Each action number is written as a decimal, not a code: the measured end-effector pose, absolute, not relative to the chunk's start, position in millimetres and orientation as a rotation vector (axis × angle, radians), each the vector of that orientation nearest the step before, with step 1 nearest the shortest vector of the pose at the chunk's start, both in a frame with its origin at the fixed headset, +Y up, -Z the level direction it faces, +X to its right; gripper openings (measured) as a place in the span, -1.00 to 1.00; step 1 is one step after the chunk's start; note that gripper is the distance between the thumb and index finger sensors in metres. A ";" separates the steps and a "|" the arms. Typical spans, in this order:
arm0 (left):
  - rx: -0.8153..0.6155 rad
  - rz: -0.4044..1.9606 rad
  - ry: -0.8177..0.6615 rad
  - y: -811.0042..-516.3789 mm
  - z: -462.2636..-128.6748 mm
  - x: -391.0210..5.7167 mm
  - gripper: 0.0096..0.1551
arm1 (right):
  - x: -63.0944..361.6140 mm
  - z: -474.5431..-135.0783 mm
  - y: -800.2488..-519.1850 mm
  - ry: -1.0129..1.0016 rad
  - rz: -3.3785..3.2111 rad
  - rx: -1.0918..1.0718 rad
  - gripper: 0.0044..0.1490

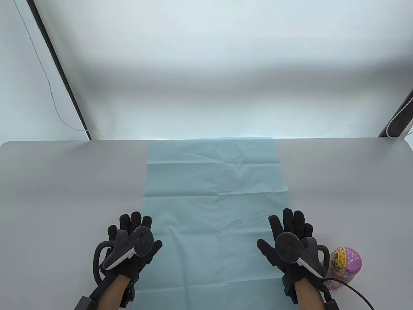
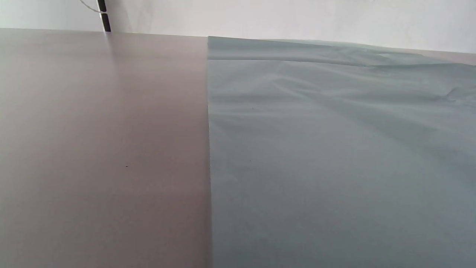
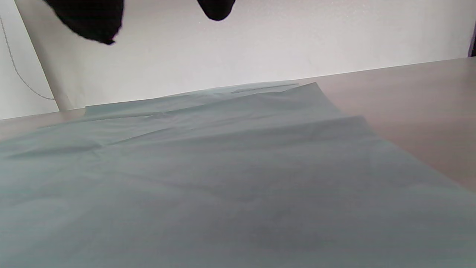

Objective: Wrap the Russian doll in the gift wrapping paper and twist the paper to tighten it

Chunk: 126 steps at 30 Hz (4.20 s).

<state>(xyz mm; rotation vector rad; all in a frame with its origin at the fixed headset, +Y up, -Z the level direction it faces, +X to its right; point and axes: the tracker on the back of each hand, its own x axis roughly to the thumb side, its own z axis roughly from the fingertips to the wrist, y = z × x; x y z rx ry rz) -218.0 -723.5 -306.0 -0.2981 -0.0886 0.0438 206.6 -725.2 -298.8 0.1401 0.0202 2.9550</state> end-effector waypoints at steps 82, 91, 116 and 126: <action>-0.299 0.116 -0.106 -719.8 -308.3 -219.2 -0.07 | 127.1 -405.8 -748.0 0.071 2.251 0.139 -0.13; -0.299 0.120 -0.094 -720.1 -307.4 -220.5 -0.07 | 136.0 -413.4 -766.9 0.185 2.228 0.280 -0.08; -0.357 0.107 -0.045 -731.8 -308.1 -228.2 0.01 | 176.7 -384.3 -720.8 0.076 2.569 0.455 0.04; -0.297 0.107 0.058 -741.4 -311.4 -236.8 0.10 | 286.8 -341.5 -731.7 0.218 2.879 0.004 0.02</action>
